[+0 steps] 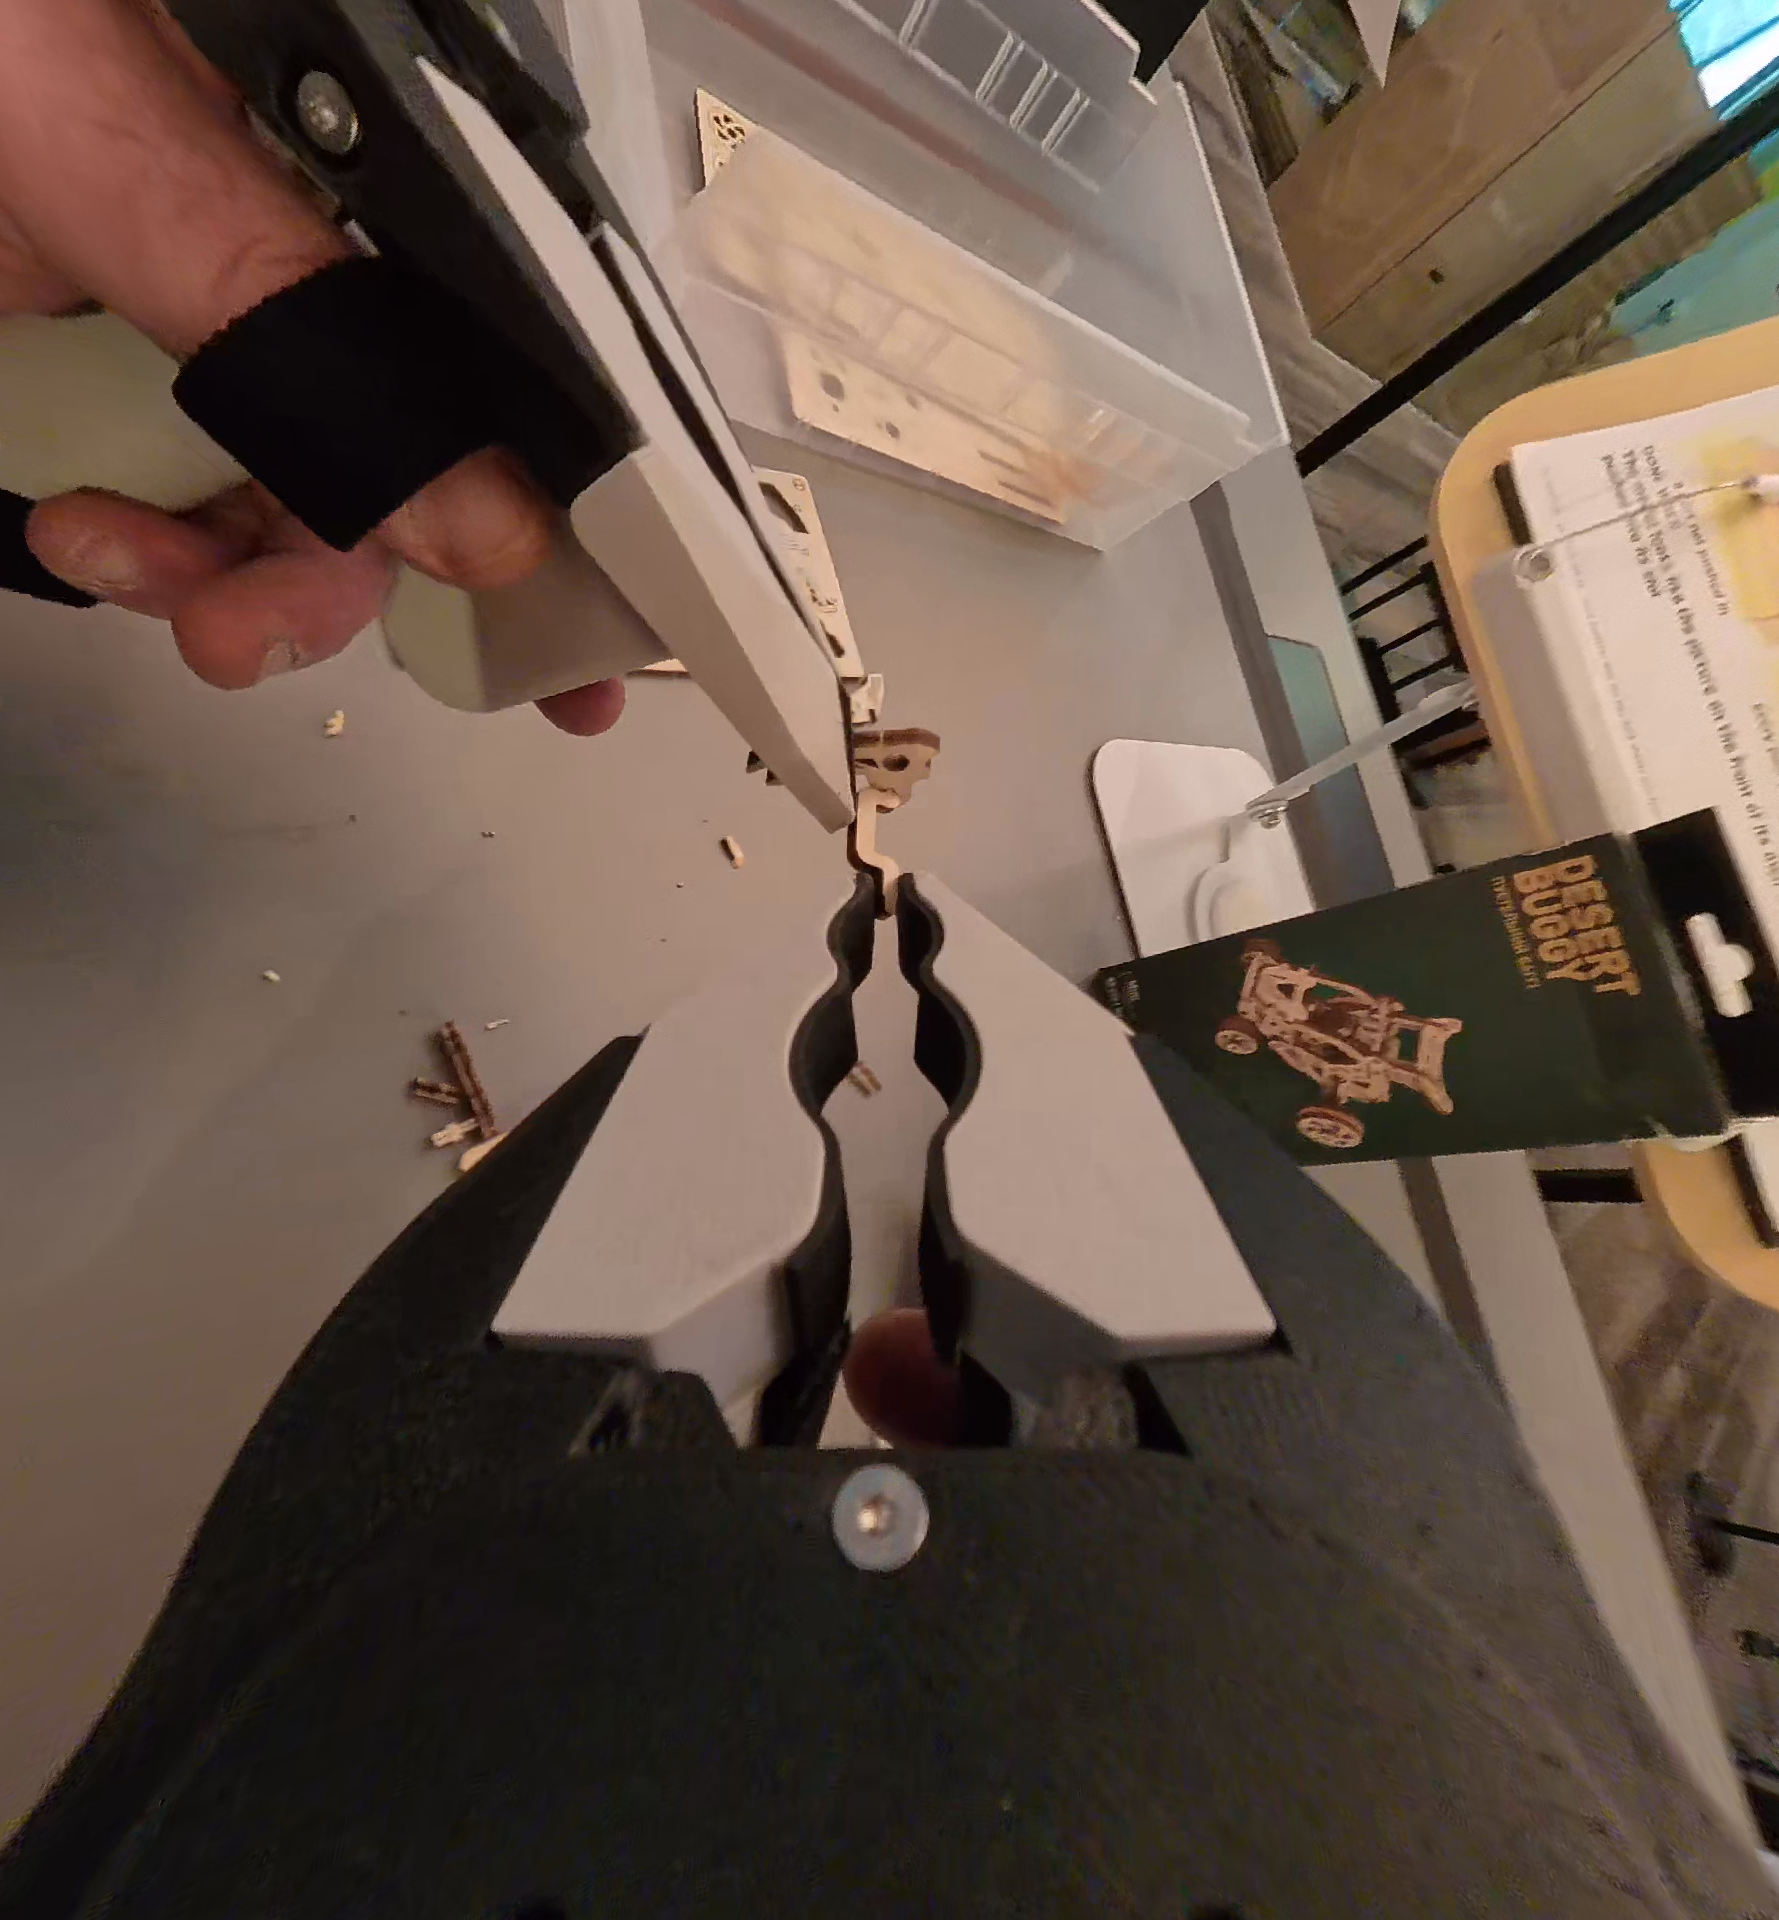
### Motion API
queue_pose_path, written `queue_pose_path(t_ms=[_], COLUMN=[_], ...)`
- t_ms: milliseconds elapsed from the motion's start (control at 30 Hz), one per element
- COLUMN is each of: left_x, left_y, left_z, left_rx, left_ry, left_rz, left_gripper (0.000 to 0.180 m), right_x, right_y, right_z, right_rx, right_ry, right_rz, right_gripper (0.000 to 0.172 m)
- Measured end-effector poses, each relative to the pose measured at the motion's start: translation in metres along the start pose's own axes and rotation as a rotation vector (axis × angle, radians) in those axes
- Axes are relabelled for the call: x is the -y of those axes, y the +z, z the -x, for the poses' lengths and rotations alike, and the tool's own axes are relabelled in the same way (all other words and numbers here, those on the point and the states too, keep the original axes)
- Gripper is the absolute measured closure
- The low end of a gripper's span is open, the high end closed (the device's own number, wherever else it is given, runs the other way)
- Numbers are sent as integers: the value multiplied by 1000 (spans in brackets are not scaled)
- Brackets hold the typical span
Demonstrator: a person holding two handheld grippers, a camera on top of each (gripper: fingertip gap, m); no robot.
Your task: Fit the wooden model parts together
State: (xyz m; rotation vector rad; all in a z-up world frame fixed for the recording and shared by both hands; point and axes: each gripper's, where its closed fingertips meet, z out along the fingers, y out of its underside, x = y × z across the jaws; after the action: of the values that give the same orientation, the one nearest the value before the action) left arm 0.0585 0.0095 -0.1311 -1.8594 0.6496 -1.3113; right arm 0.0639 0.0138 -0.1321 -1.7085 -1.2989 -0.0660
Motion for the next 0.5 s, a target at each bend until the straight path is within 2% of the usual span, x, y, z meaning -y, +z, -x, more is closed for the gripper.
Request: queue_pose_path(t_ms=[33, 100, 267, 433, 500], left_x=[-3, -10, -25, -38, -40], left_y=[0, -1, -9, -12, -12], left_z=[0, 1, 11, 32, 37], left_rx=[11, 38, 64, 125, 133], left_ry=[16, 75, 107, 126, 119], left_rz=[8, 34, 80, 137, 134], left_gripper=[176, 176, 176, 176, 176], right_x=[-2, -5, -24, -61, -74], right_y=[1, 2, 1, 13, 25], right_z=[3, 9, 24, 10, 10], right_rx=[10, 19, 119, 192, 195], right_ry=[26, 75, 213, 239, 269], right_rz=[5, 9, -1, 89, 171], right_gripper=[170, 165, 153, 149, 148])
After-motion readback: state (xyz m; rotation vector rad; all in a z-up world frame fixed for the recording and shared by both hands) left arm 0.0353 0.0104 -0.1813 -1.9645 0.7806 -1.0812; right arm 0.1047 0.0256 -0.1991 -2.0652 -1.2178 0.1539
